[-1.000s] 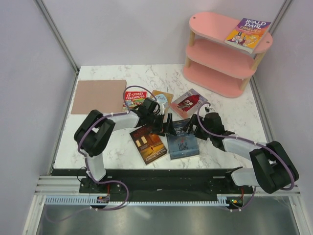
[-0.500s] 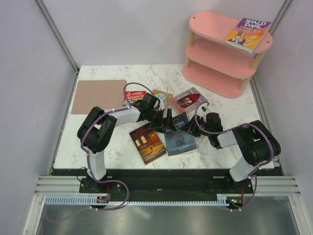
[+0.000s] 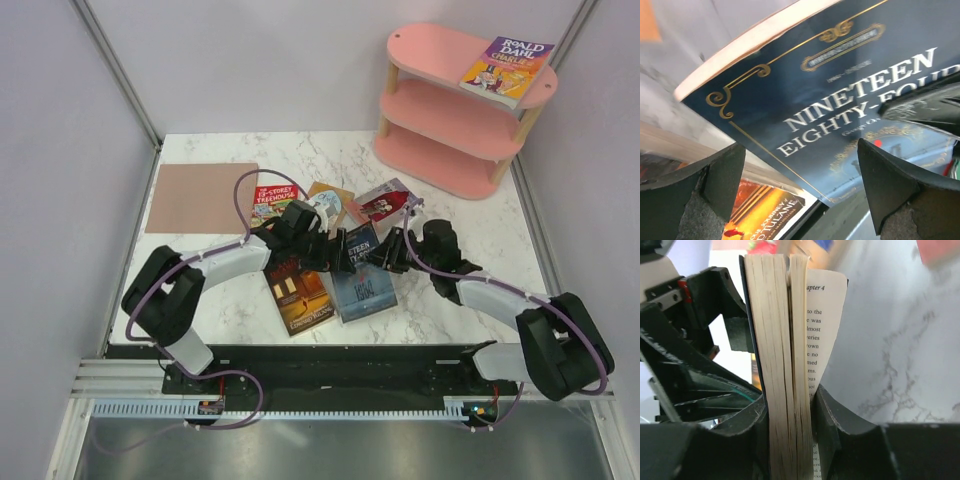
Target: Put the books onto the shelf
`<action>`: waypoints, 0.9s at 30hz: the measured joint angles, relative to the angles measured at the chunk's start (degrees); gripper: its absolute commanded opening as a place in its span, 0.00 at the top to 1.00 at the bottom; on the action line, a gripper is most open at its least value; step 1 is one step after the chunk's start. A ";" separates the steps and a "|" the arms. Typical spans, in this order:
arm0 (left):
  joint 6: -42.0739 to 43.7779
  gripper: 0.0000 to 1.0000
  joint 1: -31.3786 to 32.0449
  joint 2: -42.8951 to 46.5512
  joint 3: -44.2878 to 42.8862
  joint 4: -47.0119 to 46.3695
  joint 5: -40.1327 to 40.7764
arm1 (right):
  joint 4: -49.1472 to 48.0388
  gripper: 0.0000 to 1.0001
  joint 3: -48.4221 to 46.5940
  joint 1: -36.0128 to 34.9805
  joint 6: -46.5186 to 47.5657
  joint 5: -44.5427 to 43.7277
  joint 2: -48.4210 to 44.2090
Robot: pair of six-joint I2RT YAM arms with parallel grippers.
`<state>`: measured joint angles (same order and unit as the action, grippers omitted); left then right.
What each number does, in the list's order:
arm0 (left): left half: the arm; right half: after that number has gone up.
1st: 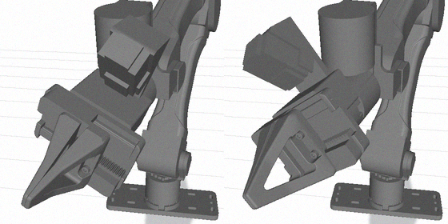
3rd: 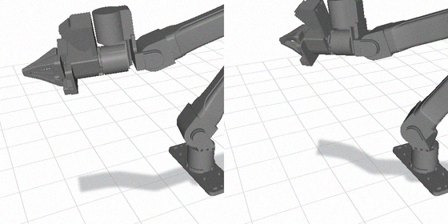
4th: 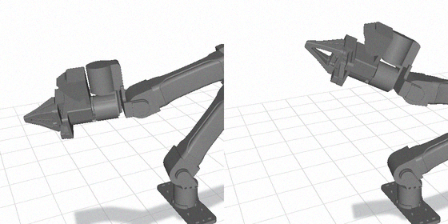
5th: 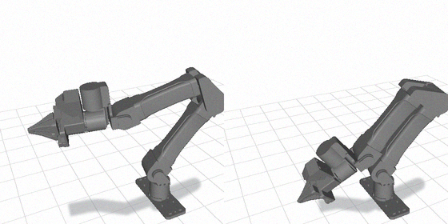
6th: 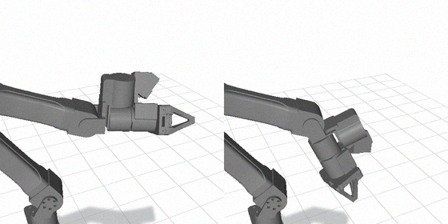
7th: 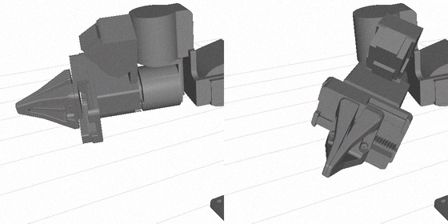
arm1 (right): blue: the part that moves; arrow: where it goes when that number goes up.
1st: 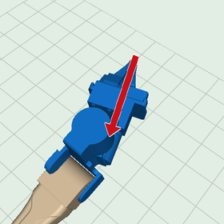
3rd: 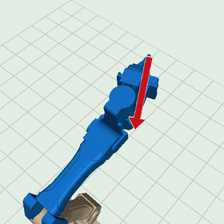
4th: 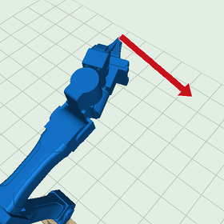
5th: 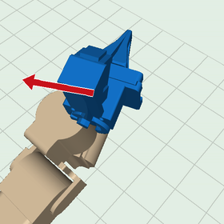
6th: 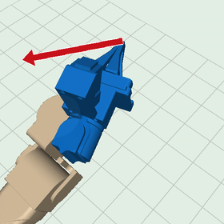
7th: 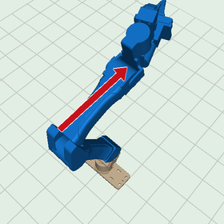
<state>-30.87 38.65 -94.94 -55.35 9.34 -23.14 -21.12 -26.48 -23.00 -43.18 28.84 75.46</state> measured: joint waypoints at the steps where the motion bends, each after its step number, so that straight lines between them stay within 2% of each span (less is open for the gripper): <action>1: -0.02 0.01 -0.02 1.01 0.20 -0.44 0.72 | 1.38 1.00 -1.14 0.22 0.44 0.00 -1.20; 9: -0.72 0.00 -0.28 5.16 1.84 -7.74 3.63 | 2.78 1.00 -5.18 2.84 -0.09 2.84 -2.84; 12: -1.86 0.06 -0.28 7.15 5.11 -11.93 3.56 | 2.67 1.00 -5.97 2.93 -0.39 5.05 -1.99; 13: -2.36 0.17 -0.33 8.02 6.43 -13.62 3.48 | 2.47 1.00 -6.51 2.99 -0.52 6.40 -1.38; 15: -3.30 0.30 -0.44 9.31 8.48 -16.39 3.54 | 2.36 1.00 -7.85 3.10 -0.42 8.41 -0.04; 16: -3.82 0.44 -0.72 9.57 8.98 -17.33 3.50 | 2.34 1.00 -8.35 3.34 -0.31 9.01 0.37; 17: -4.11 0.51 -1.09 9.62 9.31 -18.27 3.58 | 2.32 1.00 -8.85 3.63 -0.09 9.46 0.85; 18: -4.52 0.71 -1.46 9.64 9.44 -18.95 3.76 | 2.36 1.00 -9.46 4.04 0.11 10.05 1.38; 19: -4.85 0.97 -1.88 9.64 9.55 -19.41 3.80 | 2.47 1.00 -9.94 4.44 0.48 10.27 1.86; 24: -6.19 0.98 -2.58 11.28 9.42 -20.68 3.74 | 6.54 0.83 -11.78 4.98 3.72 8.35 3.65; 25: -6.16 0.98 -2.54 11.80 9.40 -20.35 3.61 | 7.26 0.73 -12.00 4.98 4.17 7.93 3.65; 26: -6.16 0.98 -2.54 12.20 9.29 -19.96 3.52 | 7.56 0.55 -12.09 4.96 4.33 7.74 3.65; 27: -6.14 0.98 -2.54 12.39 9.09 -19.58 3.39 | 7.67 0.52 -12.09 4.96 4.44 7.52 3.63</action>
<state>-37.01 36.12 -82.54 -46.26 -10.24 -19.75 -13.45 -38.57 -18.04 -38.74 36.36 79.09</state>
